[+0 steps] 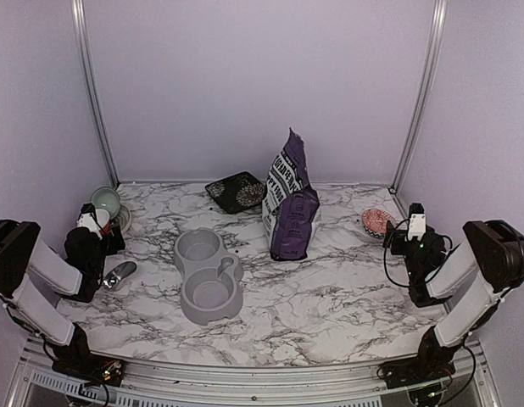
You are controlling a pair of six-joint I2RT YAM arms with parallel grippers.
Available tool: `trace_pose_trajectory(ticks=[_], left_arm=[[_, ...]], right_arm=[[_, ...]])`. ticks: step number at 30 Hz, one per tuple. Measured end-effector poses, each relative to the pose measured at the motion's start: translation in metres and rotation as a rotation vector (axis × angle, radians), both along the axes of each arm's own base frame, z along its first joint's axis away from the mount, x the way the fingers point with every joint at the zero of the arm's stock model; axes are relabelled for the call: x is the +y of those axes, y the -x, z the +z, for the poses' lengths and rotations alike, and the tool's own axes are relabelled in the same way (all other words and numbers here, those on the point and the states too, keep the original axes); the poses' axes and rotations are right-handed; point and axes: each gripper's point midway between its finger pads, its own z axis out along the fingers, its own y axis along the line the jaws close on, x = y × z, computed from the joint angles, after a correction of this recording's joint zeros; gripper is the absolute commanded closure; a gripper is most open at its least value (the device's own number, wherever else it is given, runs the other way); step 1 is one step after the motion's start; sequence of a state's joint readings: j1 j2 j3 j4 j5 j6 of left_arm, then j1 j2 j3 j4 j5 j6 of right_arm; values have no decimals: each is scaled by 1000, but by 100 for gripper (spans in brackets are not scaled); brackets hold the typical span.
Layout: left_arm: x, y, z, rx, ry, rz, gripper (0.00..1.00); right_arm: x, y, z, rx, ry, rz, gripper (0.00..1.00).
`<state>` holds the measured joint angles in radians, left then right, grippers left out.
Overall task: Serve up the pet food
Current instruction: Move the pet food bag to the center of the board.
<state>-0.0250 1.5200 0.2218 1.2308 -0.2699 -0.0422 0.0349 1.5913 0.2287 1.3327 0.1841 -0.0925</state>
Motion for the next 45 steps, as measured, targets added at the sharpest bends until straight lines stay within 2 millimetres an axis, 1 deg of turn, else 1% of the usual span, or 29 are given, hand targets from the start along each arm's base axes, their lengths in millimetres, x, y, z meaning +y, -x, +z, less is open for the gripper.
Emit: trace_pose_trajectory(ticks=[5,7,10,13,16,19,24,27,29,31,32,34,37,41,45], left_arm=[[0,0,0,0,0,0,1],[0,0,0,0,0,0,1],[0,0,0,0,0,0,1],[1,0,1,-3,3,4,1],[2,3,12,-18,5,14,1],[3,7,38,-61,22,22,1],[8,20,91,-129,81,56,1],[12,35,128,-153,123,78,1],[11,49,153,-163,144,74,1],[10,64,167,-175,170,67,1],[9,72,168,-174,187,65,1],[8,85,165,-157,213,63,1],[2,98,148,-95,229,28,1],[-12,102,125,-2,263,-34,1],[-22,101,103,100,286,-80,1]], right_arm=[[-7,10,-2,-1,-14,-40,0],[-8,11,4,-7,-14,-52,0],[-7,9,21,-23,-14,-63,0],[-3,5,47,-51,-23,-60,0],[6,0,71,-59,-38,-40,0],[21,1,90,-50,-48,-3,0],[33,6,104,1,-89,41,0],[40,7,116,23,-124,75,0],[45,8,124,33,-147,105,0],[51,9,128,47,-166,135,0],[53,9,129,56,-171,146,0],[59,9,129,79,-185,172,0],[66,9,128,116,-209,206,0],[74,10,134,143,-248,245,0],[83,9,150,153,-286,286,0]])
